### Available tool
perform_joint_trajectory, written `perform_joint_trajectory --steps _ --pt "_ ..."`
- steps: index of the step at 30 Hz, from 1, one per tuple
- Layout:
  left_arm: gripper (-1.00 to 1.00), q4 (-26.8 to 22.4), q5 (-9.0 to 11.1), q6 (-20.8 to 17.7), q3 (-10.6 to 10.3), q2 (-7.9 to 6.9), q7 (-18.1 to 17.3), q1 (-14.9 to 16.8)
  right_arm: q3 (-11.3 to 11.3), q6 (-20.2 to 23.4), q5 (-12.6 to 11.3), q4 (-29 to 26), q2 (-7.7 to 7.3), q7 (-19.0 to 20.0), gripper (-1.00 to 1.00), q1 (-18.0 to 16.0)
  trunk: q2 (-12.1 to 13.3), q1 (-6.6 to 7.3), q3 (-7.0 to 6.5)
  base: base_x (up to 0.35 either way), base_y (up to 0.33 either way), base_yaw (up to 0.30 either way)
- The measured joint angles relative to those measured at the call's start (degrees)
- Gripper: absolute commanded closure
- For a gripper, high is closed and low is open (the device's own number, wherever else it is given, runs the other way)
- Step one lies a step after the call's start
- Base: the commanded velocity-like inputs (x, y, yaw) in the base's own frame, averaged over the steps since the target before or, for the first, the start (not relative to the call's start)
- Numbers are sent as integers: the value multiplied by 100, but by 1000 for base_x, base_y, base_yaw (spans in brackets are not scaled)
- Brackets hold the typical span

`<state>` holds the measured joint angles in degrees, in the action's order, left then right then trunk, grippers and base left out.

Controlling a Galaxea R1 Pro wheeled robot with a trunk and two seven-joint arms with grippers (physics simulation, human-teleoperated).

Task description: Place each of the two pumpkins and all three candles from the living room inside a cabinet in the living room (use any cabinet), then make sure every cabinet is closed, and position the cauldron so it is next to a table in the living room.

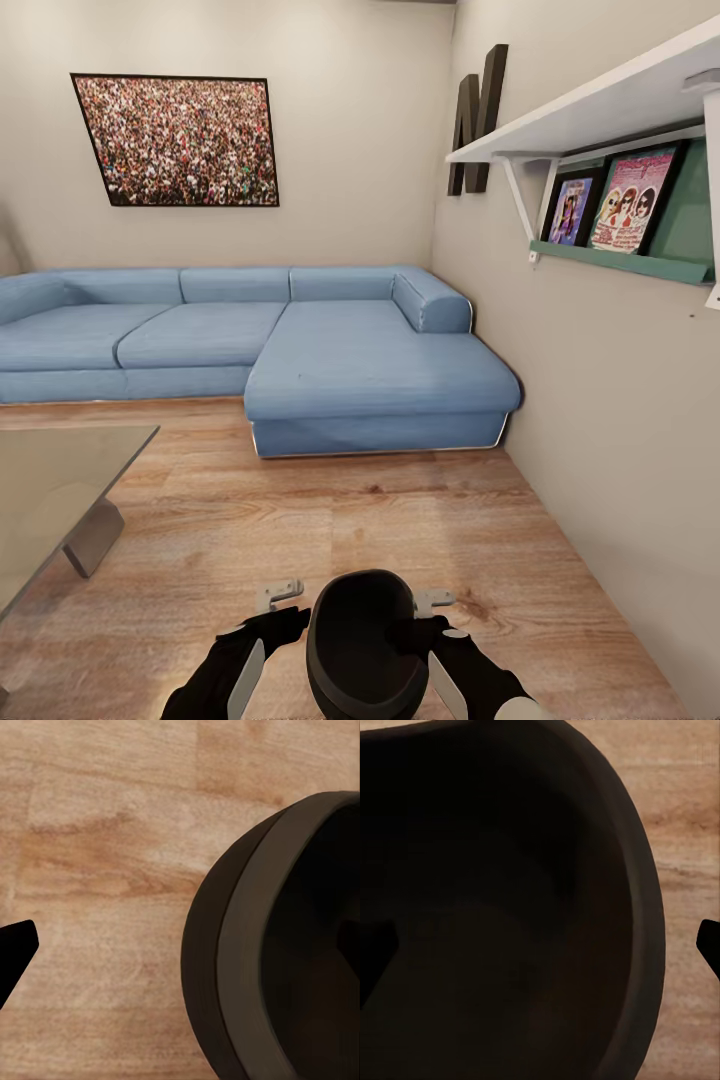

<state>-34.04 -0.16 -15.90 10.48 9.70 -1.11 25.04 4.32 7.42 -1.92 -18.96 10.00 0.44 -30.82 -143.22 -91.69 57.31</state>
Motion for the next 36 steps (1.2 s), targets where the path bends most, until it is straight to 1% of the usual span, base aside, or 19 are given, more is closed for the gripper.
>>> perform_joint_trajectory --steps 12,15,18,21,26,36 --pt "-100 40 0 0 -11 13 -3 0 -13 5 0 1 0 -48 -100 2 0 0 0 0 0 0" --pt "-100 131 -3 0 -19 16 -6 0 -34 3 -3 0 0 -264 -100 1 0 0 0 0 0 0" --pt "-100 189 -6 0 -40 23 -7 0 -47 -9 -11 -6 0 -711 -100 -1 0 0 0 0 0 0" --pt "-100 205 -7 1 -48 23 -8 0 -46 -13 -18 -8 0 -919 -100 -1 0 0 0 0 0 0" --pt "-100 214 -8 1 -52 23 -8 0 -42 -15 -21 -9 0 -1026 -100 -1 0 0 0 0 0 0" --pt "-100 217 -8 1 -54 23 -8 0 -38 -15 -23 -10 0 -1061 -100 -1 0 0 0 0 0 0"
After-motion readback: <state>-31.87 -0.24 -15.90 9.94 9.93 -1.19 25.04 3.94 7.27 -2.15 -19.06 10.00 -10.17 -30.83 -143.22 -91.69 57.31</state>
